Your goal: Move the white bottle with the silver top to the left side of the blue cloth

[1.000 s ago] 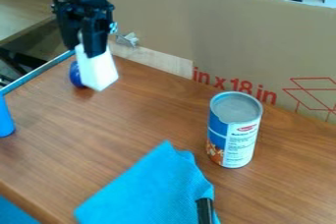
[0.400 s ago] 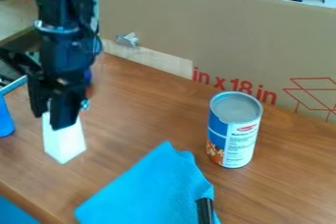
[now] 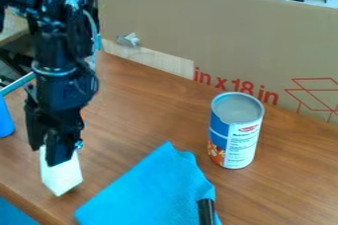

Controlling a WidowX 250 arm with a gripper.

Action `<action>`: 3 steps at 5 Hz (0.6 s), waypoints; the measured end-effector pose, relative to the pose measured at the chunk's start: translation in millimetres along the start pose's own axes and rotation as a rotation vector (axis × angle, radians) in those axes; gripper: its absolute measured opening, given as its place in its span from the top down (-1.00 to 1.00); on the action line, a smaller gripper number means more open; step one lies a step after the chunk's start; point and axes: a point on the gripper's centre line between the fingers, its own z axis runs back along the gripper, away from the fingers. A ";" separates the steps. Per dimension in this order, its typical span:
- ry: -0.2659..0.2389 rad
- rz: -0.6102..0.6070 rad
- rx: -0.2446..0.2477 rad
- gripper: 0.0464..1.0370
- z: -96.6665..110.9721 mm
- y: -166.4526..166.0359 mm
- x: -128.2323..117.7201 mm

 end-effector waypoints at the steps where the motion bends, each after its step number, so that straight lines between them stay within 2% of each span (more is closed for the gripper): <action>1: -0.020 -0.018 0.003 -0.11 -6.4 -2.3 -0.8; 2: -0.025 -0.009 -0.002 -0.11 -8.4 -6.0 0.0; 3: -0.021 -0.017 -0.030 -0.27 -10.7 -10.6 1.6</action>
